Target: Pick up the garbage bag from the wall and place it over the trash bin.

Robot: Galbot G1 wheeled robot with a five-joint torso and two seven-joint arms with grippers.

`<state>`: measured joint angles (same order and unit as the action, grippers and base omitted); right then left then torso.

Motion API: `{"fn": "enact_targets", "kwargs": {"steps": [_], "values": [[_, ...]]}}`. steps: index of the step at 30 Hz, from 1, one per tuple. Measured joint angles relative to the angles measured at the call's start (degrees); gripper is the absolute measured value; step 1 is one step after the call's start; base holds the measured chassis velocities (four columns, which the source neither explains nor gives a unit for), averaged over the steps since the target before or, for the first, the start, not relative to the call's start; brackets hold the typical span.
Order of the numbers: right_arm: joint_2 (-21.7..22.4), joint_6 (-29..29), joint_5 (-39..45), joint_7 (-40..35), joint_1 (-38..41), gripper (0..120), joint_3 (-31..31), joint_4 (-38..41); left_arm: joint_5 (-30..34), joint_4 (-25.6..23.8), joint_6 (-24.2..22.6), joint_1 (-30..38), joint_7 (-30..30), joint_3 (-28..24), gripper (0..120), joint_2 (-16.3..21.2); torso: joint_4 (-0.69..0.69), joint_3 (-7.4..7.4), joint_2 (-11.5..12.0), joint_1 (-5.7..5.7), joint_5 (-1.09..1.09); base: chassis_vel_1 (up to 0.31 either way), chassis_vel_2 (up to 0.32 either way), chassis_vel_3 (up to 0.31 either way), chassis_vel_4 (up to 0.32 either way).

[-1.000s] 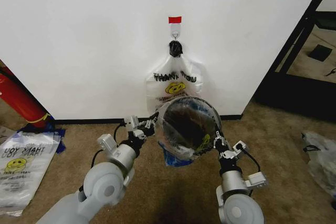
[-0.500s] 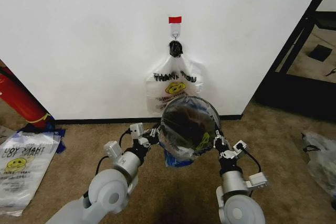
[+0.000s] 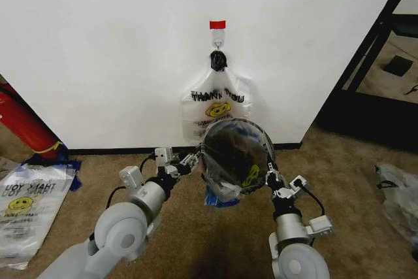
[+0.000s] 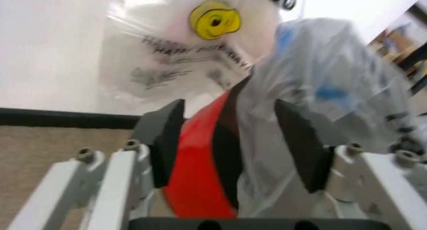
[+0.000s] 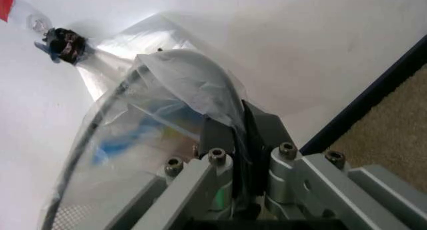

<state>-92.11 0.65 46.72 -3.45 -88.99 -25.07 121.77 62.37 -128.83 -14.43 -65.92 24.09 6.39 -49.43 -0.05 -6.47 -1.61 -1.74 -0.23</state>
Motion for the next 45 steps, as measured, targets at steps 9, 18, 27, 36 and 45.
{"fn": "enact_targets", "kwargs": {"steps": [9,18,27,36,45], "values": [[0.0,0.1,0.8,-0.5,0.5,1,-0.3,-1.1,-6.6,1.1,6.4,-2.4,1.2,3.9,92,-0.3,-0.01,0.00,0.0,0.00,0.00,0.000,0.000,0.000,0.000],[0.0,-5.5,2.2,-7.5,2.8,1,1.3,-3.3,-25.7,6.2,21.3,-9.9,-0.7,11.6,100,-3.4,0.04,0.00,0.0,0.00,0.00,0.000,0.000,0.000,0.000],[0.0,-8.9,2.2,-10.2,7.8,1,2.1,-9.6,-27.1,5.7,24.5,-13.8,-1.6,12.7,100,-3.9,0.04,0.00,0.0,0.00,0.01,0.000,0.000,0.000,0.000],[0.0,-10.1,1.3,-7.5,8.5,19,2.5,-13.6,-27.1,5.1,23.9,-13.5,-1.7,12.1,100,-4.5,0.00,0.00,0.0,0.00,0.00,0.000,0.000,0.000,0.000],[0.0,-10.9,-1.8,-6.6,7.1,54,2.8,-13.1,-27.2,4.8,23.3,-13.3,-1.8,11.1,100,-4.9,0.00,0.00,0.0,0.00,0.00,0.000,0.000,0.000,0.000]]}}
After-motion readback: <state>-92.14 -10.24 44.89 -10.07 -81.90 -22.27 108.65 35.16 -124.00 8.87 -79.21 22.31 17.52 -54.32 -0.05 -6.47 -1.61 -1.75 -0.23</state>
